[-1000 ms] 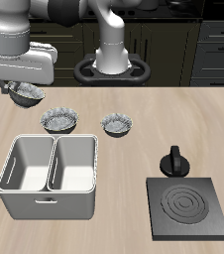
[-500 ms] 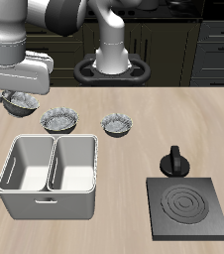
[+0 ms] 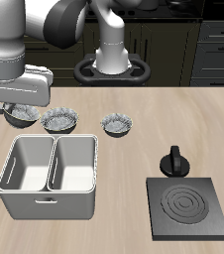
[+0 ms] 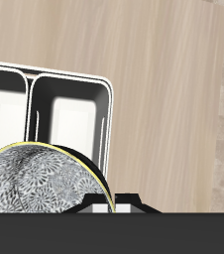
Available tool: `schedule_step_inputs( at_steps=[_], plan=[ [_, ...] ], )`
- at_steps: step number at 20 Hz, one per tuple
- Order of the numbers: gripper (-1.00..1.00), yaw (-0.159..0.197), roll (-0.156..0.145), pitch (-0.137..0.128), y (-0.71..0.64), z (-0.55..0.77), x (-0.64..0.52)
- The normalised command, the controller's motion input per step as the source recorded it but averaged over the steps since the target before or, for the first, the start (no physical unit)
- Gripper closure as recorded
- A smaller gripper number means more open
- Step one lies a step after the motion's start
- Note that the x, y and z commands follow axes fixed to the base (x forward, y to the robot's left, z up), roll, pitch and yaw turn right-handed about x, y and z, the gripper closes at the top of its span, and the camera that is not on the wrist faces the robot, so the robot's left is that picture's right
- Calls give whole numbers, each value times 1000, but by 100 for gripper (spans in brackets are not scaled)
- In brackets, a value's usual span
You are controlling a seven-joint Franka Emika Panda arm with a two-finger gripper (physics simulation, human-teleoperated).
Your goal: Place the smallest bowl inside the right compartment of the bowl drainer
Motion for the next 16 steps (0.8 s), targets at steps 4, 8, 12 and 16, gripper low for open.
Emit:
schedule_step_inputs(
  at_steps=[4, 8, 12, 16],
  plan=[
    [100, -6, 19, 18, -37, -177, 9],
    [100, -3, -19, 12, -100, -191, -8],
    [100, 16, -1, 45, 6, -408, 83],
    [100, 8, 3, 35, 107, -308, 47]
  ],
)
